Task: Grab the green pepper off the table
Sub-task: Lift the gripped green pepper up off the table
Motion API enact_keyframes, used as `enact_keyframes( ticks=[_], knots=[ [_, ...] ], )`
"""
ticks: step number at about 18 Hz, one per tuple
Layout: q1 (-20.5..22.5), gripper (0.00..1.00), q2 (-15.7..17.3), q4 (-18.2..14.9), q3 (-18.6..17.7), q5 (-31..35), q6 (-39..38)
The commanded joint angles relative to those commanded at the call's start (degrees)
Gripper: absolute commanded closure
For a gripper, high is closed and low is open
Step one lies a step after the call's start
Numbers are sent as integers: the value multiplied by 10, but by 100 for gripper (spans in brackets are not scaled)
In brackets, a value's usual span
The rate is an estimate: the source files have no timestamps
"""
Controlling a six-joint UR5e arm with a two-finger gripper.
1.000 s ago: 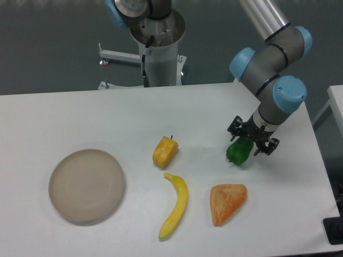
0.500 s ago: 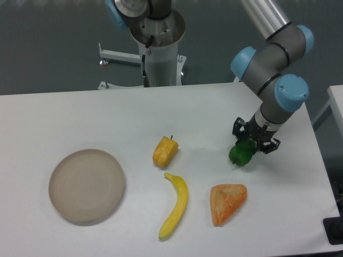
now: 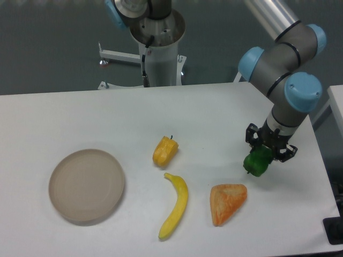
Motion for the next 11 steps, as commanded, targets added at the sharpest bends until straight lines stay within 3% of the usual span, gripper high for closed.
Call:
enact_keyframes(
  ticks=[6, 11],
  knots=[
    [-15, 63, -33, -25, 63, 33, 3],
    [-15, 63, -42, -25, 79, 34, 3]
  ],
)
